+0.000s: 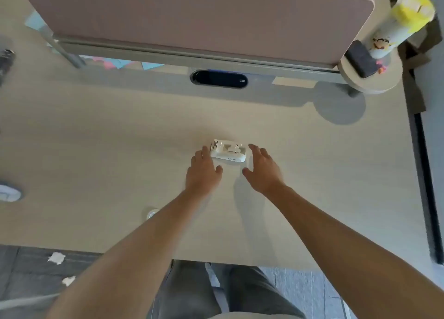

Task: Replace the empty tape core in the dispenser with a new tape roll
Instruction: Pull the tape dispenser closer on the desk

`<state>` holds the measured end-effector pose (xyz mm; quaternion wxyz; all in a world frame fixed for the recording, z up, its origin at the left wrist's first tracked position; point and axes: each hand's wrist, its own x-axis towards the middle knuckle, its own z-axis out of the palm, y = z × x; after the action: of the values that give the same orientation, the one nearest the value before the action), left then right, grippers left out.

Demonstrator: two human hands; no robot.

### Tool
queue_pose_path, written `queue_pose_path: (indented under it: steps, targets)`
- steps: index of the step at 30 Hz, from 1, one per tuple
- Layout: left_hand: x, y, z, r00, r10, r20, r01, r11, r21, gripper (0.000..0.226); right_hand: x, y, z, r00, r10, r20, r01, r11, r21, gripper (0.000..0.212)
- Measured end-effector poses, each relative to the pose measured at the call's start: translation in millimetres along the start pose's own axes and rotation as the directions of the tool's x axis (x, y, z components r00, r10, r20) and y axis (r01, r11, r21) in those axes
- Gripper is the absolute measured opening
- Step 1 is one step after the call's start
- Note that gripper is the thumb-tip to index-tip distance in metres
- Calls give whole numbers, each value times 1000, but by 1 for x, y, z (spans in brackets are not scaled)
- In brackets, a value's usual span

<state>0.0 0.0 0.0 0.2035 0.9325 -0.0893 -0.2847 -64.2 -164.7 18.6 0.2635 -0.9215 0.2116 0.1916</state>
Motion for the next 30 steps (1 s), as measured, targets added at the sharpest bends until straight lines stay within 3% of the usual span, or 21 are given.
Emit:
queue_pose_path:
  steps: [6, 15, 30]
  targets:
    - [26, 1, 19, 995, 15, -102, -27, 993, -114, 79, 30, 3, 10, 1000, -10, -12, 10, 1000, 3, 79]
    - [23, -7, 37, 980, 47, -193, -86, 976, -200, 71, 45, 1, 21, 997, -53, -47, 55, 998, 37, 62]
    - [-70, -49, 70, 978, 23, -208, -75, 966, -246, 71, -43, 10, 82, 995, -50, -83, 63, 985, 159, 64]
